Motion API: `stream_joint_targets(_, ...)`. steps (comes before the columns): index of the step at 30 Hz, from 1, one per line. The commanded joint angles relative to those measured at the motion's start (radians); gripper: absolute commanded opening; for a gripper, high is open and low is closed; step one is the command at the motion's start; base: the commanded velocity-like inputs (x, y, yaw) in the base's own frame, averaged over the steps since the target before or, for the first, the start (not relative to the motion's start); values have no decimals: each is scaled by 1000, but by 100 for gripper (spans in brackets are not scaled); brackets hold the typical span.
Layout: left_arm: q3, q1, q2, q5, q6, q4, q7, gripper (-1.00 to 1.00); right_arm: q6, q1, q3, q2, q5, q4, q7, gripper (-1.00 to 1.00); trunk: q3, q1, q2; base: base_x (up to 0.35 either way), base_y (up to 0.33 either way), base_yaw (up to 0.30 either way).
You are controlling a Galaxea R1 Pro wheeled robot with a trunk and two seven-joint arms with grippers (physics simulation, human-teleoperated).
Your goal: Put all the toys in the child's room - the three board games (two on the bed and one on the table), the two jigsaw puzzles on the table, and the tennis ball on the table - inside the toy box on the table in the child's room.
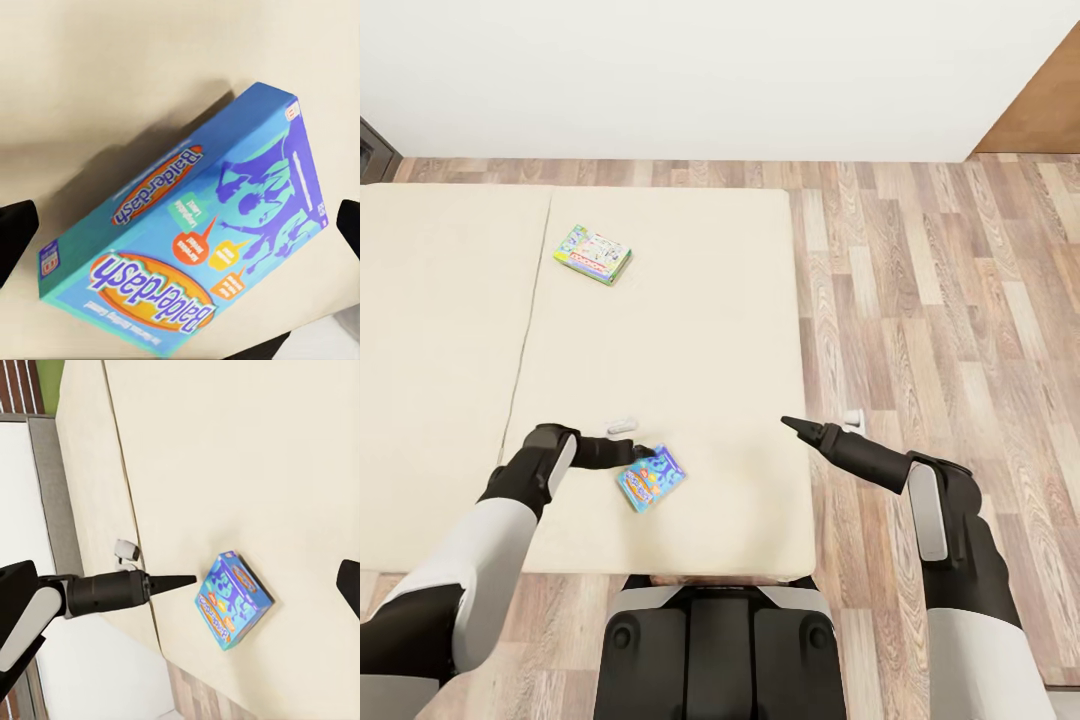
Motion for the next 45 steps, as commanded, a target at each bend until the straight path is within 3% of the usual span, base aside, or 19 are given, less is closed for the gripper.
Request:
stream_joint_targets(1, 5, -1, 1, -10, 6, -1, -9, 100, 4, -1, -3, 1, 6, 1, 8, 100, -1, 1, -2, 0, 0, 0)
stream_joint_targets(20, 3, -2, 4, -11, 11, 9, -7, 100, 4, -3, 1, 1, 7, 3, 7, 100, -1, 1, -2, 0, 0, 0)
stream_joint_targets(45, 0, -2, 2, -13, -38, 10, -8, 100, 4, -1, 3, 1, 5, 1, 8, 100, -2, 1, -2, 0, 0, 0)
